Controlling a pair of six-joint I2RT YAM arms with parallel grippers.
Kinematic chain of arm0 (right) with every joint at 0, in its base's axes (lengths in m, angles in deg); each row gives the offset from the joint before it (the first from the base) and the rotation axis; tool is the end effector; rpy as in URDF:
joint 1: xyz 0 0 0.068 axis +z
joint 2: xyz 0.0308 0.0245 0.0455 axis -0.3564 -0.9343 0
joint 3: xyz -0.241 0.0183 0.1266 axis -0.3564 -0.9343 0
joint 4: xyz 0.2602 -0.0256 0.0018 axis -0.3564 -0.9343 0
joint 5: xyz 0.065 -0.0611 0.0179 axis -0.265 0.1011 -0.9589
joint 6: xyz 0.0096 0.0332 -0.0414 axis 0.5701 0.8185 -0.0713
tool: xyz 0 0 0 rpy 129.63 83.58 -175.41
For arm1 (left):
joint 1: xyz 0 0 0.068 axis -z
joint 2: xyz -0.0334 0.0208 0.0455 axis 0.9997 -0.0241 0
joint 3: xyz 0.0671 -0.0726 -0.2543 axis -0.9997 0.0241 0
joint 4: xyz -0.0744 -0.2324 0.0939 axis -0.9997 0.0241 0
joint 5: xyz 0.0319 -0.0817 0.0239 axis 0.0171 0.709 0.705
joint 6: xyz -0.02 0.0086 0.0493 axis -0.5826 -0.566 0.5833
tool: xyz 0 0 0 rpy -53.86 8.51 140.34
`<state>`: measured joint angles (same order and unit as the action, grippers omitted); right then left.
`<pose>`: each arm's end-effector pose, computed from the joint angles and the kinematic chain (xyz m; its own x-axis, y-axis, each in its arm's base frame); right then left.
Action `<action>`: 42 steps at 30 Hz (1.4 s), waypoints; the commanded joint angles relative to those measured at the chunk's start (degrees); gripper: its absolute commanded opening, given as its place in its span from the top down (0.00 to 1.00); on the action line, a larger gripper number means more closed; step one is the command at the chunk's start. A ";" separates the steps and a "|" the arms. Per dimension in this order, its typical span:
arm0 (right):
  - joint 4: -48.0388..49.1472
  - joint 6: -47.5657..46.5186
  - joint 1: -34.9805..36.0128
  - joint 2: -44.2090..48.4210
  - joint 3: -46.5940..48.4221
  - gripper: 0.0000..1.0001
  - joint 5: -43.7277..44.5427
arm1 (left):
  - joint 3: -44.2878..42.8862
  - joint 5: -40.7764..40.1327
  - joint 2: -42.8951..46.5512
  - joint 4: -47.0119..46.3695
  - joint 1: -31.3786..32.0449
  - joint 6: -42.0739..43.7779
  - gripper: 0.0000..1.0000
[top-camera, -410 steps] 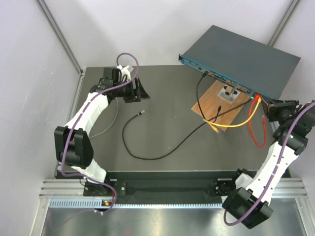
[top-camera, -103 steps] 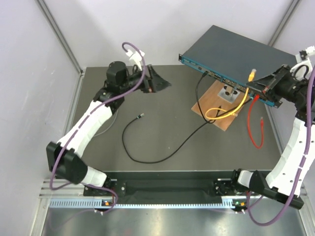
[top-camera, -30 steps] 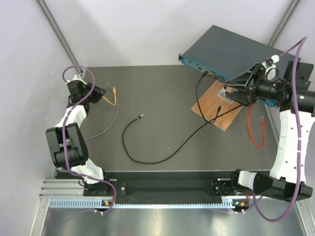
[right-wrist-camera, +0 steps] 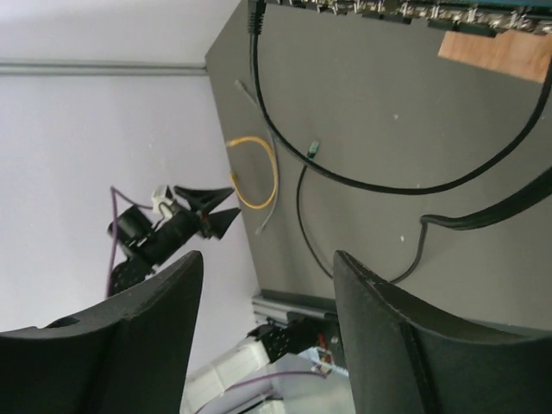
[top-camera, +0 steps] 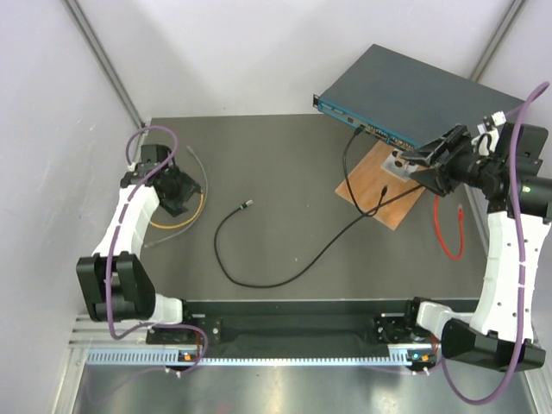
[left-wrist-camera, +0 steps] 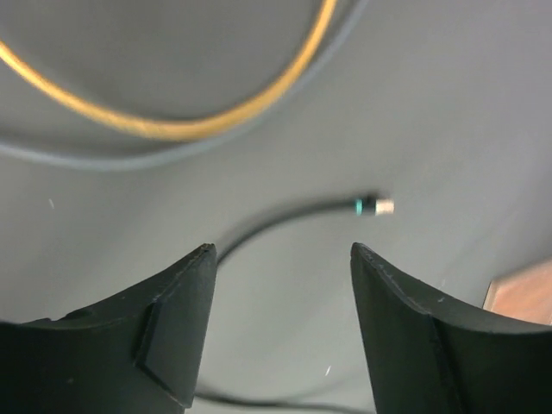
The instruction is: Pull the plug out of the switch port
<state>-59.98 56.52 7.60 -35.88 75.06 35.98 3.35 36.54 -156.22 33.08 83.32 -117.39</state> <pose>0.1821 -0.0198 0.4512 -0.6378 0.7162 -0.2831 0.1998 0.5089 0.8373 0.2918 0.0259 0.2759 -0.5238 -0.7787 -0.3453 -0.6645 0.6271 -0.4064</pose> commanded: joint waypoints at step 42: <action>32.77 10.22 -27.06 13.29 -28.57 0.59 0.36 | -13.81 18.26 -4.24 -9.59 26.74 34.55 0.41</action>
<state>-35.65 63.49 -18.80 -24.40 47.54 37.79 -11.16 55.07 -162.42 24.25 110.05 -84.28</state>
